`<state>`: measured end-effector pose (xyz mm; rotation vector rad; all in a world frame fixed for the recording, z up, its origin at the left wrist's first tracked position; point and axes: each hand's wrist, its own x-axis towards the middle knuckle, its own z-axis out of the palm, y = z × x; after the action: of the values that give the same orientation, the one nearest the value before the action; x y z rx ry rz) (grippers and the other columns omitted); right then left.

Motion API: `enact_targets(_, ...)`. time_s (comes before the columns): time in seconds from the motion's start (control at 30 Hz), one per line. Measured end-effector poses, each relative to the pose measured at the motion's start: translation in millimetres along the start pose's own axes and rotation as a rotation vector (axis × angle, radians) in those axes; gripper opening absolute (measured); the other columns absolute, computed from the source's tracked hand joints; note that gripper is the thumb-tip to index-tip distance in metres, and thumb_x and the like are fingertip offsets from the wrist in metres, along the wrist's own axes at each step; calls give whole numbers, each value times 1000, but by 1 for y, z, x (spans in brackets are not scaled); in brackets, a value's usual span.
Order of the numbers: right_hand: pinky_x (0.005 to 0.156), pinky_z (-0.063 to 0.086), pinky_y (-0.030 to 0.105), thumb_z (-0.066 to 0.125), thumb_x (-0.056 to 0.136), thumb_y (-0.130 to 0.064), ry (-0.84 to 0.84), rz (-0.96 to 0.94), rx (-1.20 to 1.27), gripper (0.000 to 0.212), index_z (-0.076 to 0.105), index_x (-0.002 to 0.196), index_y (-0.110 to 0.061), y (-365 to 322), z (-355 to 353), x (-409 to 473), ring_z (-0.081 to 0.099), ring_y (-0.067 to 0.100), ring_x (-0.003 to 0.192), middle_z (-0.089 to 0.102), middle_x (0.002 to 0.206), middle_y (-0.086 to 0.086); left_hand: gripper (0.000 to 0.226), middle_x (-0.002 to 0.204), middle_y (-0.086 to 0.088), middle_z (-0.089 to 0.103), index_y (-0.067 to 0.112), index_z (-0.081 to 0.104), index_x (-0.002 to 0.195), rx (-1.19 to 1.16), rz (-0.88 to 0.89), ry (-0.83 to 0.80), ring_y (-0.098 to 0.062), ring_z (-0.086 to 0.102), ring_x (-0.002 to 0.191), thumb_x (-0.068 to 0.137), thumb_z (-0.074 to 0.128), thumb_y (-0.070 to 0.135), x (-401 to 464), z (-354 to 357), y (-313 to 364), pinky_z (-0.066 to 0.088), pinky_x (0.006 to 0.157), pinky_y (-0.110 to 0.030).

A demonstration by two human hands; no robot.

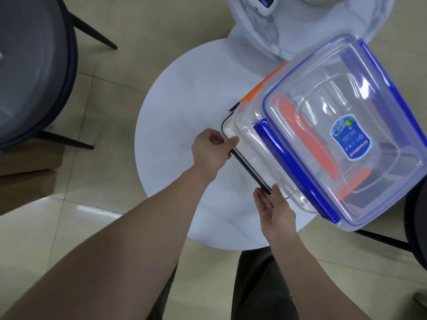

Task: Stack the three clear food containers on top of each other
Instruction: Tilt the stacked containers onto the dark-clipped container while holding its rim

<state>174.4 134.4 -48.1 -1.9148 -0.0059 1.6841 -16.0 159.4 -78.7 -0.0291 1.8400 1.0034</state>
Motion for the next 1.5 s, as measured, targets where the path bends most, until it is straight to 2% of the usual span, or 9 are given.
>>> enact_targets(0.23, 71, 64, 32, 70, 93, -20, 47, -12, 19, 45, 61, 131, 1, -15, -13, 10, 76, 31, 105, 70, 126, 23, 30, 76, -11, 65, 7, 58, 85, 36, 12, -45, -25, 67, 65, 76, 85, 17, 0, 31, 5, 65, 74, -48)
enact_targets(0.47, 71, 64, 33, 71, 93, -21, 119, -12, 65, 47, 59, 132, 1, -33, -25, 18, 77, 30, 101, 70, 124, 24, 29, 82, -9, 64, 12, 56, 84, 68, 19, -75, -41, 74, 86, 78, 84, 17, -5, 69, 14, 66, 70, -48)
enact_targets(0.6, 87, 62, 38, 68, 95, -20, 162, 23, 80, 42, 61, 130, 3, -46, -30, 20, 75, 30, 106, 71, 122, 23, 29, 76, -6, 61, 7, 56, 87, 126, 27, -136, -40, 73, 77, 79, 83, 16, -7, 88, 21, 66, 66, -44)
enact_targets(0.67, 92, 60, 40, 67, 95, -21, 188, 49, 91, 42, 61, 128, 3, -53, -31, 20, 74, 30, 108, 71, 121, 22, 30, 75, -4, 59, 7, 56, 87, 152, 42, -163, -32, 67, 69, 79, 83, 16, -7, 99, 23, 66, 63, -43)
enact_targets(0.83, 66, 65, 31, 68, 95, -20, 206, 40, 120, 45, 59, 131, 4, -69, -31, 27, 75, 27, 99, 70, 120, 22, 31, 76, -2, 58, 11, 54, 83, 187, 77, -192, -29, 64, 66, 79, 84, 19, -2, 122, 29, 65, 62, -47)
enact_targets(0.93, 62, 64, 30, 70, 93, -19, 233, 51, 119, 44, 60, 130, 3, -81, -28, 33, 76, 28, 97, 71, 118, 22, 33, 76, -1, 60, 16, 51, 76, 228, 112, -189, -40, 71, 74, 77, 84, 21, 3, 133, 36, 63, 69, -54)
enact_targets(1.1, 57, 63, 30, 71, 92, -16, 231, 65, 132, 44, 60, 130, 4, -93, -14, 39, 75, 29, 99, 71, 121, 22, 36, 80, -4, 63, 20, 50, 72, 264, 148, -159, -41, 73, 86, 74, 85, 24, 14, 142, 51, 62, 75, -53)
enact_targets(1.27, 73, 61, 36, 67, 96, -16, 206, 81, 151, 37, 62, 123, 7, -102, 6, 40, 73, 26, 87, 70, 109, 21, 34, 72, -7, 61, 14, 52, 78, 253, 128, -162, -29, 67, 63, 75, 86, 17, 27, 151, 71, 64, 72, -52)
enact_targets(1.5, 79, 62, 38, 68, 96, -16, 190, 93, 174, 20, 65, 102, 4, -110, 27, 44, 72, 25, 81, 70, 95, 17, 32, 73, -4, 59, 13, 53, 83, 280, 150, -157, -25, 63, 62, 77, 85, 16, 43, 160, 92, 64, 74, -49)
